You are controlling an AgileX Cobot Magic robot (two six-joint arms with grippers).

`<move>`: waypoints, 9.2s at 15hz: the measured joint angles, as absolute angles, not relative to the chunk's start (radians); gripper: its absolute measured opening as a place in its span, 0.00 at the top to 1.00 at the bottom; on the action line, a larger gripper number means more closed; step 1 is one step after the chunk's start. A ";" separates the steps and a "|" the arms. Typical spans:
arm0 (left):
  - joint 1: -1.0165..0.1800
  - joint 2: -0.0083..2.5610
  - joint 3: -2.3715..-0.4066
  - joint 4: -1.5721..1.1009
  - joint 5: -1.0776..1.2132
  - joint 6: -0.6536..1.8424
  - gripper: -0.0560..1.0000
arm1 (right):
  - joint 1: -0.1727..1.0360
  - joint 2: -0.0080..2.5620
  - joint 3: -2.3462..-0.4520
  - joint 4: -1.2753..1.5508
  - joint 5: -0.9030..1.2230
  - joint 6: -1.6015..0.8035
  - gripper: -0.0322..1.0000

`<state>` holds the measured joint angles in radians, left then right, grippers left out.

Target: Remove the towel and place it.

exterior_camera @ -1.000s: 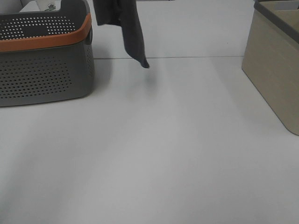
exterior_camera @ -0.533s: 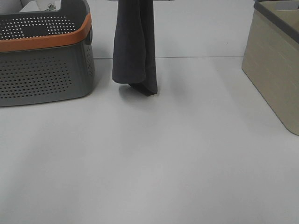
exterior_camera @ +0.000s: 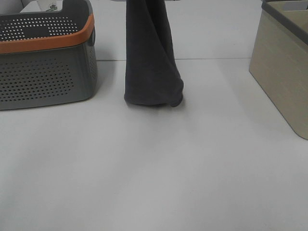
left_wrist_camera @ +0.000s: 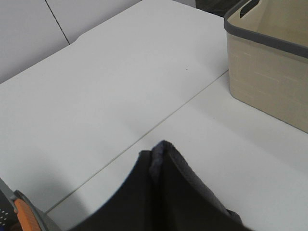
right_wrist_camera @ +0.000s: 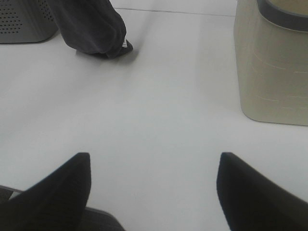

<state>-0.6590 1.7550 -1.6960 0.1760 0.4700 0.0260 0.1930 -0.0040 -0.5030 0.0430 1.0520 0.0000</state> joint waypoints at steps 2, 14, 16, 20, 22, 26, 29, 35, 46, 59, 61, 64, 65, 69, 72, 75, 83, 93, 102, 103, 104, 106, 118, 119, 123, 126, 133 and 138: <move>-0.659 1.733 -1.618 0.174 0.465 0.023 0.95 | 0.193 -0.004 -0.503 0.044 1.052 0.000 0.27; -0.715 1.493 -1.430 0.056 0.506 0.249 0.95 | 0.193 0.485 -0.512 0.576 0.630 -0.534 0.34; -0.715 1.490 -1.424 0.045 0.507 0.256 0.95 | 0.193 0.615 -0.512 0.740 0.609 -0.667 0.36; -0.715 1.453 -1.419 0.000 0.533 0.329 0.95 | 0.193 0.954 -0.512 1.215 0.547 -1.325 0.38; -0.715 1.435 -1.419 0.000 0.597 0.394 0.95 | 0.193 1.177 -0.512 1.568 0.543 -1.925 0.39; -0.716 1.420 -1.419 0.037 0.610 0.422 0.95 | 0.193 1.374 -0.513 1.728 0.635 -2.461 0.39; -0.716 1.419 -1.419 0.050 0.610 0.439 0.95 | 0.193 1.506 -0.531 1.730 0.726 -2.558 0.39; -0.717 1.419 -1.419 0.050 0.612 0.481 0.95 | 0.193 1.824 -0.732 1.740 0.800 -2.566 0.39; -0.717 1.419 -1.419 0.008 0.614 0.483 0.95 | 0.266 2.070 -0.888 1.743 0.863 -2.626 0.39; -0.716 1.419 -1.419 0.016 0.608 0.435 0.95 | 0.271 1.846 -0.888 1.250 0.693 -1.943 0.95; -0.716 1.419 -1.419 0.016 0.579 0.379 0.95 | 0.271 1.730 -0.890 1.054 0.647 -1.796 0.95; -0.716 1.419 -1.419 0.016 0.494 0.307 0.95 | 0.271 1.587 -0.891 0.818 0.592 -1.619 0.95; -0.716 1.419 -1.419 0.016 0.471 0.304 0.95 | 0.271 1.530 -0.897 0.737 0.589 -1.552 0.95; -0.716 1.419 -1.419 0.053 0.417 0.275 0.95 | 0.271 1.368 -0.967 0.542 0.594 -1.393 0.95; -0.706 1.419 -1.419 0.086 0.390 0.254 0.95 | 0.271 1.357 -0.990 0.525 0.596 -1.388 0.95; -0.578 1.432 -1.419 0.075 0.320 0.108 0.95 | 0.271 1.357 -0.990 0.460 0.597 -1.309 0.95; -0.510 1.465 -1.009 -0.009 -0.398 0.031 0.95 | 0.271 1.357 -0.990 0.375 0.453 -1.209 0.95; -0.477 1.873 -1.024 0.054 -0.975 0.069 0.95 | 0.271 1.585 -0.990 0.352 0.077 -1.208 0.95; -0.342 2.066 -1.336 0.223 -0.882 0.009 0.95 | 0.271 1.762 -1.056 0.484 -0.214 -1.148 0.95; -0.345 2.061 -1.313 0.234 -0.862 0.000 0.95 | 0.271 1.757 -1.040 0.491 -0.214 -1.144 0.95; -0.352 2.047 -1.255 0.235 -0.837 0.000 0.95 | 0.271 1.735 -0.993 0.495 -0.213 -1.132 0.95; -0.371 2.007 -1.049 0.296 -0.885 0.000 0.95 | 0.271 1.699 -0.811 0.492 -0.212 -1.125 0.95; -0.371 1.937 -0.590 0.397 -1.119 0.000 0.92 | 0.455 1.694 -0.601 0.360 -0.058 -1.098 0.95; -0.371 1.936 -0.582 0.396 -1.123 0.018 0.84 | 0.455 1.694 -0.601 0.360 -0.046 -1.098 0.91; -0.371 1.936 -0.576 0.396 -1.132 0.036 0.26 | 0.455 1.694 -0.601 0.359 0.009 -1.098 0.29; -0.371 1.911 -0.575 0.400 -1.100 0.000 0.18 | 0.455 1.635 -0.600 0.359 0.048 -1.096 0.08; -0.371 1.555 -0.577 0.420 -0.503 -0.238 0.18 | 0.455 1.420 -0.599 0.359 0.075 -0.984 0.07; -0.371 1.367 -0.801 0.480 0.063 -0.403 0.18 | 0.455 1.315 -0.697 0.359 0.074 -0.743 0.07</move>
